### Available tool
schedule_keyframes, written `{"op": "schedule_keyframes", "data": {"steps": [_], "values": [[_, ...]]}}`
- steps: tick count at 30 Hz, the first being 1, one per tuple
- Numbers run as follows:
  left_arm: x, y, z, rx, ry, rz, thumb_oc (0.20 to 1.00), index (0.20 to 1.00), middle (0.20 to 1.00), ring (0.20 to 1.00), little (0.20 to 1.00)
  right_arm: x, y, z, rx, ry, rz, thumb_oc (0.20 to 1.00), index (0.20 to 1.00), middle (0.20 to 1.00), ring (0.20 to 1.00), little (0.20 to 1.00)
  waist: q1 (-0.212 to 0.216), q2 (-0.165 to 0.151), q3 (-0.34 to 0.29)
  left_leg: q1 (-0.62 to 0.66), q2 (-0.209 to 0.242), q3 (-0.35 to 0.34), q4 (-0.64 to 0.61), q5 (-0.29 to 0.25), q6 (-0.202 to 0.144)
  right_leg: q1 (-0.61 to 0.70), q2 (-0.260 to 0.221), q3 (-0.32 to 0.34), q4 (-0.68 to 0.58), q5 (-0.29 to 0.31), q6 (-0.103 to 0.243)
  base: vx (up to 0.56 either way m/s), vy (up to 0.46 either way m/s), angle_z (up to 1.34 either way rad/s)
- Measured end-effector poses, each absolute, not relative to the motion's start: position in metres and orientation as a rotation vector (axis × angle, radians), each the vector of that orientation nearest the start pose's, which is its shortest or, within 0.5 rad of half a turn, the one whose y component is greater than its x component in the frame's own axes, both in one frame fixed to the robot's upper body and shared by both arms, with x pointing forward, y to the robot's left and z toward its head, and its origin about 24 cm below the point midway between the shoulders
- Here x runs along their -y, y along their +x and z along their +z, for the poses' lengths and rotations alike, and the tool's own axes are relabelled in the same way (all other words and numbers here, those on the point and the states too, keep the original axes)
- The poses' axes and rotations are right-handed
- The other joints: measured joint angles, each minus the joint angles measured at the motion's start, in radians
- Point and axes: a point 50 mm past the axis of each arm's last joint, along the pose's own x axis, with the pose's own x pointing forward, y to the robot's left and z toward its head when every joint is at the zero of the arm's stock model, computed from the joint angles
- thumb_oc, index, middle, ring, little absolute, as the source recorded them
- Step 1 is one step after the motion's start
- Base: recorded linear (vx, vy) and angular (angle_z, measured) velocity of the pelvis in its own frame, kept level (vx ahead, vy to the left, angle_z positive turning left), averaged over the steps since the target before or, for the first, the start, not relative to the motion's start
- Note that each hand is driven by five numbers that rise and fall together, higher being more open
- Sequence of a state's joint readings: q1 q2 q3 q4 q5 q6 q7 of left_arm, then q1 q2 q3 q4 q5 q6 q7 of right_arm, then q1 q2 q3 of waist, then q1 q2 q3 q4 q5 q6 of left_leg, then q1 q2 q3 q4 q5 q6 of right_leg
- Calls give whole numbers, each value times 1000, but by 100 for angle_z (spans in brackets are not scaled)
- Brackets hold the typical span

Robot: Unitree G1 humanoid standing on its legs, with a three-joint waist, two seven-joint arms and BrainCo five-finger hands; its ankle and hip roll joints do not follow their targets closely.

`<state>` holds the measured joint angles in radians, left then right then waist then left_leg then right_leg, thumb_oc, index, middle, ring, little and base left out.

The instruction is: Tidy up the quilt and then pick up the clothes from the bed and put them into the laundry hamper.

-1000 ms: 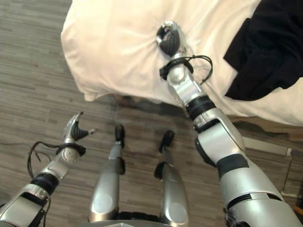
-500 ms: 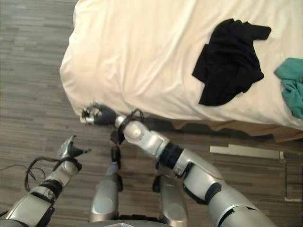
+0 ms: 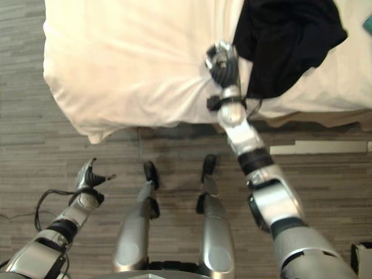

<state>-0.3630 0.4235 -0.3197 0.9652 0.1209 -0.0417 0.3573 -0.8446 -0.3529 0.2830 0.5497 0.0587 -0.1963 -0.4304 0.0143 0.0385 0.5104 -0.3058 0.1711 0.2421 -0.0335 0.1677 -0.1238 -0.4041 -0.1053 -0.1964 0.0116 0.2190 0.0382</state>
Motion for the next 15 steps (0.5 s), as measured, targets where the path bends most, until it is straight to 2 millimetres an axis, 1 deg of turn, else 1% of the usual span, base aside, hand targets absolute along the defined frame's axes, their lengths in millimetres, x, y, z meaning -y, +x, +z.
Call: {"op": "schedule_keyframes", "data": {"steps": [1, 2, 3, 4, 6, 7, 8, 9, 10, 11, 12, 13, 14, 15], "values": [[-253, 276, -42, -462, 786, 197, 1000, 1000, 1000, 1000, 1000, 150, 372, 171, 453, -249, -174, 200, 200, 200, 200, 200, -11, -5, 3, 43, 1, 2, 2, -11, 2, 46, 0, -5, 1, -9, 2, 77, 48, 5], [-249, 275, -45, -469, 783, 187, 1000, 1000, 1000, 1000, 1000, 156, 365, 144, 385, -213, -180, 200, 200, 200, 200, 200, -18, -10, 2, 91, 1, 5, -3, -25, 2, 93, -1, 4, 1, -15, 7, 142, 74, 7], [-248, 273, -48, -480, 780, 181, 1000, 1000, 1000, 1000, 1000, 158, 360, 129, 343, -211, -175, 200, 200, 200, 200, 200, -19, -14, -1, 124, -5, 9, -5, -31, 5, 124, -7, 3, 1, -25, 9, 130, 55, -8], [-246, 270, -51, -491, 782, 171, 1000, 1000, 1000, 1000, 1000, 161, 357, 110, 266, -224, -175, 200, 200, 200, 200, 200, -33, -34, -14, 153, -8, 17, -3, -46, 3, 144, -11, 11, 2, -37, 18, 277, 125, -6], [-243, 264, -57, -515, 792, 142, 1000, 1000, 1000, 1000, 1000, 184, 332, 40, 2, -241, -207, 200, 200, 200, 200, 200, -63, -58, -38, 211, -21, 25, -14, -67, 8, 204, -20, 15, -5, -55, 34, 261, 122, -6], [-242, 249, -70, -570, 797, 101, 1000, 1000, 1000, 1000, 1000, 215, 278, -46, -402, -253, -302, 222, 222, 222, 222, 222, -72, -76, -71, 285, -32, 34, -48, -70, 11, 257, -23, 18, -16, -61, 41, 166, 74, -25], [-242, 244, -74, -586, 802, 87, 1000, 1000, 1000, 1000, 1000, 232, 238, -81, -592, -274, -348, 589, 589, 589, 589, 589, -91, -89, -109, 288, -34, 51, -48, -91, 12, 250, -30, 30, -20, -79, 55, 225, 98, -31], [-243, 239, -79, -618, 819, 68, 1000, 1000, 1000, 1000, 1000, 243, 199, -106, -740, -268, -387, 1000, 1000, 1000, 1000, 1000, -111, -90, -121, 302, -42, 53, -49, -97, 17, 269, -30, 35, -28, -82, 54, 105, 135, -29], [-246, 226, -89, -675, 820, 55, 1000, 1000, 1000, 1000, 1000, 261, 144, -130, -934, -298, -434, 1000, 1000, 1000, 1000, 1000, -153, -90, -139, 330, -49, 64, -49, -104, 19, 289, -34, 41, -31, -73, 56, 108, 135, -41], [-248, 215, -97, -724, 819, 46, 1000, 1000, 1000, 1000, 1000, 267, 115, -140, -1029, -312, -440, 1000, 1000, 1000, 1000, 1000, -189, -98, -152, 361, -53, 102, -49, -121, 17, 289, -31, 47, -24, -65, 62, 52, 111, -102], [-253, 201, -105, -782, 819, 47, 1000, 1000, 1000, 1000, 1000, 269, 100, -145, -1097, -320, -444, 1000, 1000, 1000, 1000, 1000, -198, -102, -163, 397, -44, 161, -49, -136, 17, 261, -9, 30, 8, -41, 55, 199, 73, -193], [-256, 186, -114, -843, 809, 44, 1000, 1000, 1000, 1000, 1000, 273, 91, -146, -1129, -347, -435, 1000, 1000, 1000, 1000, 1000, -204, -93, -186, 428, -13, 230, -49, -167, 21, 227, 4, -31, 22, -38, 58, 202, 70, -205], [-251, 181, -118, -865, 789, 39, 1000, 1000, 1000, 1000, 1000, 273, 86, -148, -1156, -371, -417, 1000, 1000, 1000, 1000, 1000, -209, -90, -189, 463, 5, 333, -45, -171, 12, 246, -17, -249, 38, -156, 13, 319, -47, -282], [-251, 172, -124, -907, 792, 27, 1000, 1000, 1000, 1000, 1000, 269, 86, -151, -1203, -371, -407, 1000, 1000, 1000, 1000, 1000, -170, -60, -226, 511, 27, 460, -42, -179, 1, 213, -75, -549, 198, -204, -53, 121, -130, -225]]}}
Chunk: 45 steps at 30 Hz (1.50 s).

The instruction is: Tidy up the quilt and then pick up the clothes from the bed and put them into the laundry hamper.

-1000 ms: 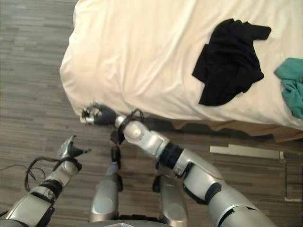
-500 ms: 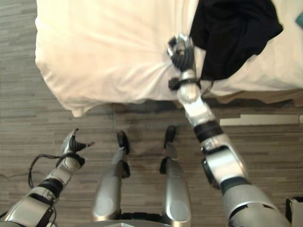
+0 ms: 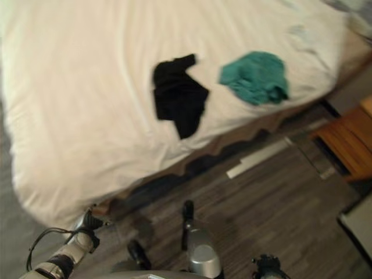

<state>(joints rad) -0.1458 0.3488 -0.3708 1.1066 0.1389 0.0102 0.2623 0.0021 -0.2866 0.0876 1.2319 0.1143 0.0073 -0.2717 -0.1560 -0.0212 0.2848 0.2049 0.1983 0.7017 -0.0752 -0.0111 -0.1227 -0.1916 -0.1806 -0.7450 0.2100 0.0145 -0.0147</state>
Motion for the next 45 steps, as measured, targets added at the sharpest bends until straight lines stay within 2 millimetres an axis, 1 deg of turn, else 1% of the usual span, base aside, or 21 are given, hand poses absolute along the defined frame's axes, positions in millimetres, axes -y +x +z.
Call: {"op": "schedule_keyframes", "data": {"steps": [3, 5, 7, 10, 12, 16, 18, 20, 21, 22, 23, 25, 27, 31, 33, 34, 37, 38, 39, 41, 45], "values": [[-243, 164, -131, -930, 808, -26, 1000, 1000, 1000, 1000, 1000, 257, 84, -155, -1193, -380, -332, 1000, 1000, 1000, 1000, 1000, -20, 22, -93, -9, 32, 21, 67, -68, -34, -8, -80, -47, 102, -50, 8, 321, -461, -151], [-249, 158, -133, -967, 817, -34, 1000, 1000, 1000, 1000, 1000, 243, 87, -158, -1191, -364, -279, 1000, 1000, 1000, 1000, 1000, -10, 31, -106, 3, 113, 14, 230, -73, -54, 15, 35, 31, 30, -76, -34, 322, -368, -143], [-252, 126, -144, -1045, 783, -19, 1000, 1000, 1000, 1000, 1000, 242, 93, -157, -1176, -419, -228, 1000, 1000, 1000, 1000, 1000, 70, 20, -131, -100, 206, -228, 636, 8, -22, 61, 150, 219, -67, -62, -98, 231, -173, -221], [-246, 122, -145, -1037, 743, -11, 1000, 1000, 1000, 1000, 1000, 250, 110, -151, -1130, -483, -204, 1000, 1000, 1000, 1000, 1000, 114, 8, -136, -302, 119, -524, 868, -5, -41, 105, 201, 354, -160, -12, -94, 199, 73, -138], [-239, 127, -143, -992, 669, 22, 1000, 1000, 1000, 1000, 1000, 248, 123, -149, -1121, -521, -177, 1000, 1000, 1000, 1000, 1000, 179, -48, -134, -409, -115, -702, 682, -110, -10, 142, 193, 533, -245, 29, -73, 271, 137, -220], [-225, 157, -134, -892, 612, 34, 1000, 1000, 1000, 1000, 1000, 248, 123, -148, -1108, -540, -161, 1000, 1000, 1000, 1000, 1000, 177, -15, -107, -488, -123, -669, 177, 2, -11, 230, 259, 603, -297, 4, -63, 416, 197, -122], [-226, 171, -129, -852, 624, 49, 1000, 1000, 1000, 1000, 1000, 254, 116, -149, -1137, -580, -153, 1000, 1000, 1000, 1000, 1000, 185, -6, -100, -504, -150, -657, 92, 99, 7, 262, 280, 652, -297, -11, -81, 417, 123, -151], [-227, 169, -131, -869, 630, 47, 1000, 1000, 1000, 1000, 1000, 263, 90, -153, -1205, -595, -170, 1000, 1000, 1000, 1000, 1000, 169, -2, -109, -469, -177, -644, 132, 115, 45, 294, 283, 672, -289, -39, -77, 600, 193, -91], [-227, 169, -131, -872, 643, 35, 1000, 1000, 1000, 1000, 1000, 264, 80, -154, -1210, -590, -170, 1000, 1000, 1000, 1000, 1000, 147, -12, -103, -460, -188, -646, 231, 64, 114, 297, 273, 679, -239, -97, -64, 325, 156, -25], [-228, 158, -136, -911, 644, 30, 1000, 1000, 1000, 1000, 1000, 263, 73, -155, -1212, -562, -183, 1000, 1000, 1000, 1000, 1000, 138, -9, -101, -402, -181, -625, 257, -7, 192, 242, 272, 660, -54, -164, 15, 337, 169, -114], [-233, 148, -139, -961, 652, 29, 1000, 1000, 1000, 1000, 1000, 263, 85, -153, -1207, -558, -198, 1000, 1000, 1000, 1000, 1000, 128, 20, -70, -297, -135, -560, 159, -18, 249, -21, 187, 463, 490, -153, 164, 360, 177, -125], [-234, 152, -137, -950, 662, 21, 1000, 1000, 1000, 1000, 1000, 262, 83, -154, -1215, -563, -191, 1000, 1000, 1000, 1000, 1000, 95, 19, -69, -243, -154, -538, 111, -15, 257, -130, 69, 391, 610, -151, 172, 533, 58, -71], [-229, 170, -129, -884, 663, 7, 1000, 1000, 1000, 1000, 1000, 259, 91, -153, -1192, -555, -187, 1000, 1000, 1000, 1000, 1000, 72, 20, -66, -199, -196, -524, 73, -40, 254, -174, -18, 390, 408, -150, 170, 357, -50, -12], [-216, 185, -127, -849, 684, -36, 1000, 1000, 1000, 1000, 1000, 243, 109, -152, -1126, -503, -173, 1000, 1000, 1000, 1000, 1000, 63, 44, -55, -118, -219, -558, 20, -78, 215, -103, 21, 466, -230, -61, 161, 480, -162, 23], [-211, 183, -130, -864, 704, -56, 1000, 1000, 1000, 1000, 1000, 241, 115, -151, -1110, -495, -179, 1000, 1000, 1000, 1000, 1000, 46, 56, -42, -74, -211, -594, 13, -105, 219, -105, 19, 504, -302, 31, 156, 645, -209, 67], [-216, 161, -140, -936, 718, -66, 1000, 1000, 1000, 1000, 1000, 239, 102, -156, -1151, -480, -179, 1000, 1000, 1000, 1000, 1000, 44, 54, -44, 4, -198, -599, 18, -146, 158, -78, 30, 503, -214, 54, 146, 727, -278, 48], [-216, 118, -154, -1040, 669, -48, 1000, 1000, 1000, 1000, 1000, 249, 89, -157, -1195, -493, -203, 1000, 1000, 1000, 1000, 1000, 76, 78, -88, -46, -110, -594, 418, -131, 20, 47, 89, 496, -112, 80, 56, 539, -433, 19], [-220, 132, -145, -945, 647, -4, 1000, 1000, 1000, 1000, 1000, 250, 100, -154, -1167, -496, -201, 1000, 1000, 1000, 1000, 1000, 114, 75, -83, -368, -43, -652, 993, 103, 81, 27, 128, 447, -15, -35, -66, 518, -216, -66], [-229, 140, -139, -925, 646, 31, 1000, 1000, 1000, 1000, 1000, 249, 122, -148, -1117, -518, -186, 1000, 1000, 1000, 1000, 1000, 182, 41, -58, -582, -41, -694, 1189, 130, 112, 54, 146, 473, -12, -69, -91, 455, -117, -69], [-245, 154, -129, -885, 690, 59, 1000, 1000, 1000, 1000, 1000, 240, 142, -144, -1059, -569, -118, 1000, 1000, 1000, 1000, 1000, 211, -47, -18, -677, -77, -615, 934, 36, 95, 160, 134, 469, -99, -51, -29, 323, 70, -29], [-247, 154, -127, -867, 695, 62, 1000, 1000, 1000, 1000, 1000, 249, 136, -143, -1048, -691, -46, 1000, 1000, 1000, 1000, 1000, 220, -48, -52, -592, -161, -325, 193, 52, 104, 413, 203, 403, -298, -113, 48, 423, 81, 23]]}}
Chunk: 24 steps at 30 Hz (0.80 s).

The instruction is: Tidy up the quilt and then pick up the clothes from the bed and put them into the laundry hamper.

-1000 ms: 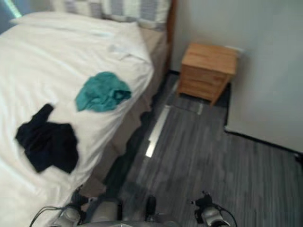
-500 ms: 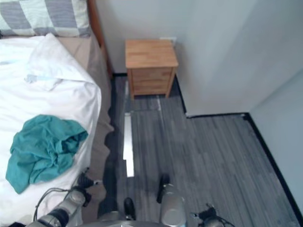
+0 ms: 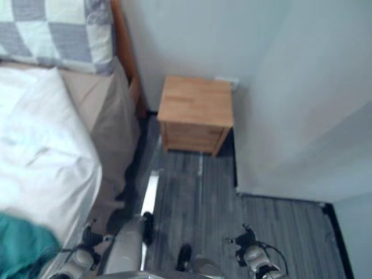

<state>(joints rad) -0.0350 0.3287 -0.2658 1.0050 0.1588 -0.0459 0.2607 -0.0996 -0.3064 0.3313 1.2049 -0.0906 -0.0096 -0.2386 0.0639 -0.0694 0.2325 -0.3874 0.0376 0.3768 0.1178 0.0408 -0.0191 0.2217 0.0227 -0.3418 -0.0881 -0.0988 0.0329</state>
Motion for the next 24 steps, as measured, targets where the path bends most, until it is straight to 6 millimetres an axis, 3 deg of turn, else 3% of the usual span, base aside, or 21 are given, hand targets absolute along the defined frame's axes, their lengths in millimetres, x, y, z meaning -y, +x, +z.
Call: {"op": "schedule_keyframes", "data": {"steps": [1, 2, 3, 4, 5, 6, 7, 8, 9, 11, 12, 13, 14, 15, 16, 19, 21, 22, 23, 24], "values": [[-248, 157, -125, -865, 695, 70, 1000, 1000, 1000, 1000, 1000, 248, 126, -146, -1075, -699, -28, 1000, 1000, 1000, 1000, 1000, -8, -24, -3, 39, -31, 136, 8, -27, 27, 54, -8, -51, 1, -47, 67, 317, 96, 85], [-249, 147, -130, -901, 691, 73, 1000, 1000, 1000, 1000, 1000, 244, 106, -152, -1118, -713, 7, 1000, 1000, 1000, 1000, 1000, -8, -16, -33, 110, -54, 177, 48, -45, 110, 84, 13, -68, 72, -75, 88, 328, 154, 76], [-247, 140, -134, -926, 693, 60, 1000, 1000, 1000, 1000, 1000, 242, 97, -155, -1134, -713, 21, 1000, 1000, 1000, 1000, 1000, -7, 21, -56, 159, -45, 136, 52, -49, 239, 77, 48, -90, 191, -94, 92, 104, 97, 59], [-250, 139, -136, -947, 708, 58, 1000, 1000, 1000, 1000, 1000, 234, 95, -157, -1140, -704, 37, 1000, 1000, 1000, 1000, 1000, -15, 10, -58, 187, -62, 96, 36, -37, 258, 46, 20, -122, 312, -104, 91, 46, 103, 96], [-249, 139, -137, -956, 715, 49, 1000, 1000, 1000, 1000, 1000, 226, 98, -159, -1127, -701, 67, 1000, 1000, 1000, 1000, 1000, -55, 22, -63, 247, -65, 7, -70, 12, 241, -89, -51, -170, 600, -129, 102, 104, 68, 132], [-249, 143, -135, -944, 716, 51, 1000, 1000, 1000, 1000, 1000, 225, 110, -156, -1091, -710, 66, 1000, 1000, 1000, 1000, 1000, -62, 22, -59, 293, -78, -43, -129, 24, 233, -204, -99, -120, 701, -155, 123, 102, 64, 141], [-249, 147, -134, -942, 717, 54, 1000, 1000, 1000, 1000, 1000, 226, 115, -154, -1075, -708, 54, 1000, 1000, 1000, 1000, 1000, -63, 21, -59, 308, -89, -72, -140, 23, 233, -265, -136, -79, 734, -159, 139, 153, -67, 146], [-249, 156, -132, -927, 718, 62, 1000, 1000, 1000, 1000, 1000, 232, 121, -151, -1066, -721, 38, 1000, 1000, 1000, 1000, 1000, -73, 23, -55, 338, -103, -137, -154, 28, 225, -345, -167, 6, 737, -159, 140, 83, -91, 148], [-250, 158, -130, -921, 718, 67, 1000, 1000, 1000, 1000, 1000, 233, 128, -148, -1047, -727, 31, 1000, 1000, 1000, 1000, 1000, -77, 37, -46, 354, -107, -176, -158, 31, 221, -362, -167, 34, 706, -159, 140, 167, -222, 201], [-249, 171, -126, -887, 730, 71, 1000, 1000, 1000, 1000, 1000, 237, 147, -139, -966, -750, 26, 1000, 1000, 1000, 1000, 1000, -83, 78, -21, 402, -99, -378, -170, 32, 168, -394, -62, 304, 434, -151, 119, 87, -157, 226], [-250, 176, -123, -876, 736, 74, 1000, 1000, 1000, 1000, 1000, 239, 148, -137, -958, -759, 27, 1000, 1000, 1000, 1000, 1000, -98, 72, -21, 403, -94, -418, -163, 28, 161, -387, -35, 414, 350, -129, 121, 70, -197, 233], [-252, 178, -122, -867, 757, 65, 1000, 1000, 1000, 1000, 1000, 243, 156, -133, -940, -755, 8, 1000, 1000, 1000, 1000, 1000, -83, 54, -16, 429, -110, -417, -184, 23, 157, -411, -44, 434, 267, -50, 119, 107, -278, 218], [-261, 170, -122, -887, 774, 80, 1000, 1000, 1000, 1000, 1000, 235, 166, -131, -908, -745, 14, 1000, 1000, 1000, 1000, 1000, -64, 9, -17, 453, -136, -460, -194, 5, 130, -415, -88, 449, 221, 67, 95, 123, -288, 185], [-268, 163, -123, -905, 782, 97, 1000, 1000, 1000, 1000, 1000, 234, 162, -133, -918, -746, 22, 1000, 1000, 1000, 1000, 1000, -63, -34, -25, 474, -162, -472, -191, -16, 112, -430, -113, 410, 232, 212, 53, 114, -170, 128], [-270, 143, -130, -957, 763, 113, 1000, 1000, 1000, 1000, 1000, 230, 172, -129, -882, -743, 30, 1000, 1000, 1000, 1000, 1000, -33, -7, -33, 445, -116, -480, -165, -69, 69, -420, -92, 395, 244, 193, 40, 113, -130, 95], [-274, 107, -141, -1071, 698, 162, 1000, 1000, 1000, 1000, 1000, 218, 196, -119, -800, -727, 42, 1000, 1000, 1000, 1000, 1000, -7, 12, -40, 424, -50, -476, -155, -78, 30, -326, -48, 339, 60, 236, -4, 13, -73, 61], [-265, 108, -144, -1070, 659, 164, 1000, 1000, 1000, 1000, 1000, 221, 195, -118, -791, -729, 34, 1000, 1000, 1000, 1000, 1000, -30, 14, -33, 400, -45, -482, -126, -79, 1, -279, -50, 275, 3, 252, -20, -163, 20, 102], [-260, 109, -145, -1063, 641, 158, 1000, 1000, 1000, 1000, 1000, 222, 203, -112, -760, -739, 26, 1000, 1000, 1000, 1000, 1000, -25, 24, -20, 371, -31, -425, -107, -74, -18, -264, -68, 202, 4, 255, -28, -143, 29, 113], [-256, 118, -144, -1042, 632, 156, 1000, 1000, 1000, 1000, 1000, 224, 204, -109, -740, -743, 18, 1000, 1000, 1000, 1000, 1000, -48, 18, -9, 348, -25, -360, -75, -73, -29, -260, -78, 170, 4, 248, -37, -103, 69, 175], [-252, 132, -140, -991, 622, 153, 1000, 1000, 1000, 1000, 1000, 229, 210, -99, -684, -753, 5, 1000, 1000, 1000, 1000, 1000, -74, 1, 7, 306, 18, -157, -48, -82, -41, -250, -114, 97, 3, 237, -46, -25, 48, 146]]}}
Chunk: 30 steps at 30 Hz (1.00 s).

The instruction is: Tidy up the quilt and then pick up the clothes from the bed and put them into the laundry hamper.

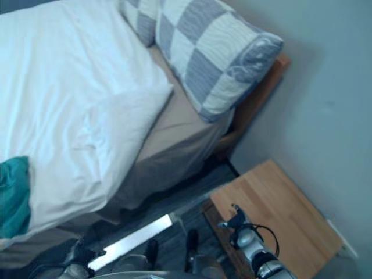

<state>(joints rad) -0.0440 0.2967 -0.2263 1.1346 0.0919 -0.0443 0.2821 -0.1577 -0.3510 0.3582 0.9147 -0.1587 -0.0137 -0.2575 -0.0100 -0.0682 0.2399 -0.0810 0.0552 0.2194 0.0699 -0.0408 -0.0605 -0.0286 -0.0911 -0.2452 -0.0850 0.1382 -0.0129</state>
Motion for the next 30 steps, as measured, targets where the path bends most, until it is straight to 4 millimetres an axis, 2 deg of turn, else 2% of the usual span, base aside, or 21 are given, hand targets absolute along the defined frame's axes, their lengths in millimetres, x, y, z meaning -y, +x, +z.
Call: {"op": "schedule_keyframes", "data": {"steps": [1, 2, 3, 4, 5, 6, 7, 8, 9, 10, 13, 14, 15, 16, 18, 20, 21, 23, 25, 26, 30], "values": [[-251, 135, -138, -979, 619, 153, 1000, 1000, 1000, 1000, 1000, 230, 215, -94, -655, -760, 2, 1000, 1000, 1000, 1000, 1000, 2, -3, 2, 0, 27, 63, -1, -1, -2, 0, -8, -16, 0, -3, -4, -60, 116, 142], [-251, 137, -136, -962, 617, 155, 1000, 1000, 1000, 1000, 1000, 230, 228, -76, -559, -770, -6, 1000, 1000, 1000, 1000, 1000, -16, 3, 5, -1, 96, 186, 18, -3, -10, 7, -18, -59, -6, -18, -12, -37, 60, 72], [-252, 137, -137, -965, 622, 152, 1000, 1000, 1000, 1000, 1000, 232, 234, -67, -510, -784, -14, 1000, 1000, 1000, 1000, 1000, -24, 6, 10, 6, 125, 218, 22, -1, -16, 19, -29, -95, -6, -16, -9, 6, 163, 124], [-251, 142, -135, -948, 626, 150, 1000, 1000, 1000, 1000, 1000, 240, 239, -53, -443, -802, -44, 1000, 1000, 1000, 1000, 1000, -51, 8, 13, 19, 167, 283, 35, 13, -32, 41, -48, -136, -6, -32, 14, 45, 91, 112], [-249, 143, -134, -939, 627, 144, 1000, 1000, 1000, 1000, 1000, 248, 243, -45, -417, -812, -77, 1000, 1000, 1000, 1000, 1000, -60, 14, 11, 43, 177, 270, 10, 23, -29, 51, -54, -129, -5, -42, 31, 154, 252, 101], [-245, 143, -135, -929, 638, 122, 1000, 1000, 1000, 1000, 1000, 262, 254, -23, -354, -827, -131, 1000, 1000, 1000, 1000, 1000, -60, 30, 12, 76, 207, 314, 2, 17, -44, 76, -76, -180, -3, -25, 63, 110, 155, 87], [-242, 134, -139, -954, 632, 114, 1000, 1000, 1000, 1000, 1000, 272, 258, -8, -302, -858, -156, 1000, 1000, 1000, 1000, 1000, -86, 62, 2, 84, 210, 330, -22, 33, -50, 94, -78, -204, 0, -32, 94, 155, 311, 103], [-242, 132, -140, -964, 637, 107, 1000, 1000, 1000, 1000, 1000, 282, 262, 7, -260, -883, -190, 1000, 1000, 1000, 1000, 1000, -96, 63, -8, 92, 176, 310, -60, 96, -51, 106, -99, -214, 1, -28, 122, 47, 222, 102], [-249, 125, -140, -983, 655, 111, 1000, 1000, 1000, 1000, 1000, 284, 268, 16, -226, -885, -204, 1000, 1000, 1000, 1000, 1000, -86, 26, -19, 98, 121, 300, -87, 89, -33, 105, -143, -194, 11, -20, 129, 45, 226, 68], [-254, 124, -139, -992, 674, 111, 1000, 1000, 1000, 1000, 1000, 282, 271, 21, -203, -886, -206, 1000, 1000, 1000, 1000, 1000, -87, 11, -19, 102, 99, 291, -88, 100, -19, 97, -168, -193, 42, -15, 135, 3, 148, 50], [-275, 117, -136, -1031, 735, 127, 1000, 1000, 1000, 1000, 1000, 271, 286, 35, -131, -915, -181, 1000, 1000, 1000, 1000, 1000, -51, -24, -20, 85, 66, 271, -68, 82, 18, 15, -242, -164, 235, -14, 134, 10, 127, 38], [-279, 119, -136, -1045, 748, 132, 1000, 1000, 1000, 1000, 1000, 266, 297, 48, -77, -943, -167, 1000, 1000, 1000, 1000, 1000, -56, -14, -6, 87, 68, 250, -65, 79, 30, -45, -264, -122, 370, -28, 146, 42, 13, 42], [-282, 119, -134, -1045, 757, 137, 1000, 1000, 1000, 1000, 1000, 263, 301, 55, -49, -941, -166, 1000, 1000, 1000, 1000, 1000, -55, 2, 3, 88, 68, 228, -71, 77, 40, -71, -254, -87, 401, -69, 165, 29, -34, 68], [-288, 121, -131, -1039, 774, 148, 1000, 1000, 1000, 1000, 1000, 257, 309, 69, 12, -941, -167, 1000, 1000, 1000, 1000, 1000, -58, 4, 3, 90, 62, 198, -93, 87, 50, -85, -205, 14, 356, -111, 184, 4, -91, 67], [-292, 126, -128, -1028, 791, 155, 1000, 1000, 1000, 1000, 1000, 255, 322, 97, 112, -957, -187, 1000, 1000, 1000, 1000, 1000, -58, -13, 13, 90, 39, 177, -124, 110, 55, -118, -157, 98, 265, -118, 180, 10, -94, 58], [-292, 127, -128, -1034, 799, 153, 1000, 1000, 1000, 1000, 1000, 253, 331, 121, 190, -979, -205, 1000, 1000, 1000, 1000, 1000, -50, -19, 26, 82, 15, 143, -123, 110, 56, -124, -146, 98, 134, -95, 174, 15, -167, 53], [-290, 127, -130, -1037, 794, 149, 1000, 1000, 1000, 1000, 1000, 253, 332, 125, 206, -989, -209, 1000, 1000, 1000, 1000, 1000, -54, -27, 23, 80, 15, 140, -124, 108, 59, -113, -148, 89, 121, -63, 177, 11, -242, 43], [-290, 128, -129, -1035, 797, 150, 1000, 1000, 1000, 1000, 1000, 244, 343, 143, 261, -1014, -197, 1000, 1000, 1000, 1000, 1000, -41, -15, 36, 42, 31, 123, -112, 107, 39, -110, -127, 73, 65, 4, 190, -17, -145, 16], [-289, 134, -128, -1012, 800, 148, 1000, 1000, 1000, 1000, 1000, 236, 357, 173, 332, -1069, -200, 1000, 1000, 1000, 1000, 1000, -19, 15, 71, -10, 55, 119, -86, 119, 23, -132, -103, 64, 33, 46, 177, -78, -113, 3], [-285, 143, -125, -972, 801, 142, 1000, 1000, 1000, 1000, 1000, 232, 366, 196, 384, -1111, -211, 1000, 1000, 1000, 1000, 1000, -14, 31, 92, -39, 69, 115, -85, 128, 14, -155, -87, 63, 24, 60, 168, -86, -116, 6], [-268, 178, -113, -836, 811, 93, 1000, 1000, 1000, 1000, 1000, 217, 385, 253, 500, -1149, -277, 1000, 1000, 1000, 1000, 1000, -11, 81, 176, -117, 97, 83, -70, 154, -9, -210, -60, 35, 26, 82, 147, -44, -86, 15]]}}
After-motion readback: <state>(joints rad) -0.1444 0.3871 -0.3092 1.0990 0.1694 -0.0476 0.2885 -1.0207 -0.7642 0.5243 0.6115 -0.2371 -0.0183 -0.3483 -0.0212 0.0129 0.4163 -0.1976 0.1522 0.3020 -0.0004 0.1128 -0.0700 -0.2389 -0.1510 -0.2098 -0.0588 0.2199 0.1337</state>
